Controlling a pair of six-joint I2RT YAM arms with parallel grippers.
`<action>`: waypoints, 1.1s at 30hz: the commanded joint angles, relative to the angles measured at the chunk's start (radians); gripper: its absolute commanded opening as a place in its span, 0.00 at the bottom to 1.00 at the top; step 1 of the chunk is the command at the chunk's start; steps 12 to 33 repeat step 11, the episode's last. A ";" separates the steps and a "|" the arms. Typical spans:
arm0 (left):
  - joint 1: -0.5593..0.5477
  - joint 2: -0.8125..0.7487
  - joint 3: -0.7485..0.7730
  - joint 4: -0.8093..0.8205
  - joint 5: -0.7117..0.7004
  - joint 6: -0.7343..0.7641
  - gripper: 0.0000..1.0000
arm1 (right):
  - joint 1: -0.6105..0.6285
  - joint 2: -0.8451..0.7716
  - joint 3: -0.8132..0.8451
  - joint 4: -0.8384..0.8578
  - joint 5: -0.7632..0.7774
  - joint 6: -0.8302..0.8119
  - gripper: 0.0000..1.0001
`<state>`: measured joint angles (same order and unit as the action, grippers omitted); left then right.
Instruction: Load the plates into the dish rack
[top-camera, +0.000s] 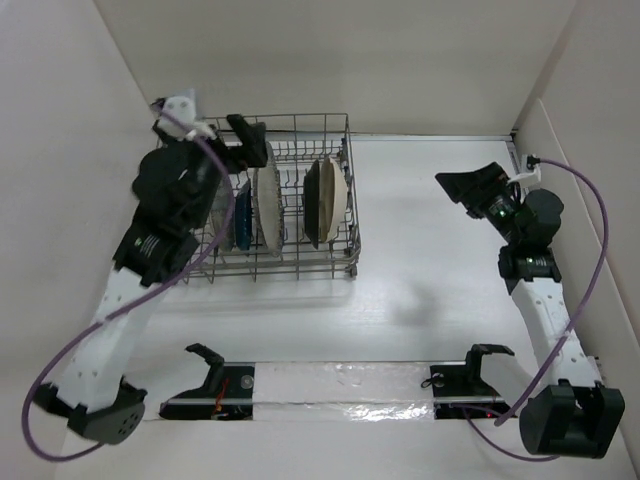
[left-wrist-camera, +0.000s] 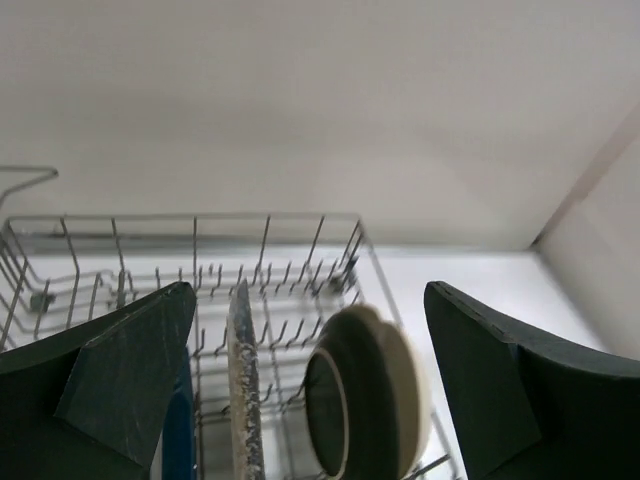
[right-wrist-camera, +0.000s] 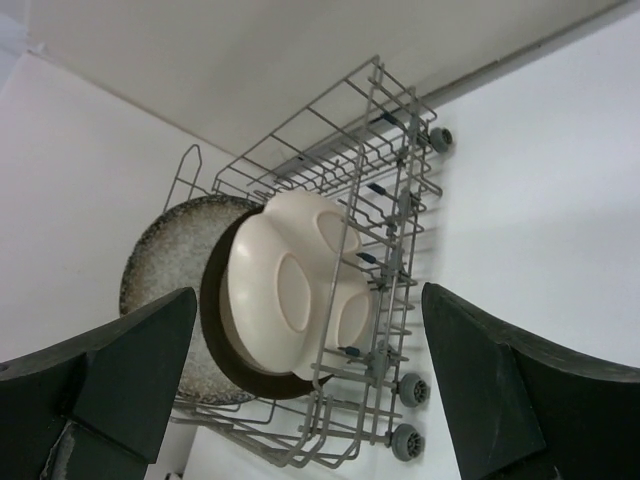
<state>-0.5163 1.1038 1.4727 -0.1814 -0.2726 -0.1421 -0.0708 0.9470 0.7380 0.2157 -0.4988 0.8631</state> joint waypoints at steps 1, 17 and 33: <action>-0.002 -0.131 -0.083 0.097 0.007 -0.076 0.99 | 0.009 -0.042 0.130 -0.080 0.028 -0.073 1.00; -0.002 -0.341 -0.316 0.074 0.000 -0.136 0.99 | 0.042 -0.067 0.155 -0.102 0.000 -0.099 1.00; -0.002 -0.341 -0.316 0.074 0.000 -0.136 0.99 | 0.042 -0.067 0.155 -0.102 0.000 -0.099 1.00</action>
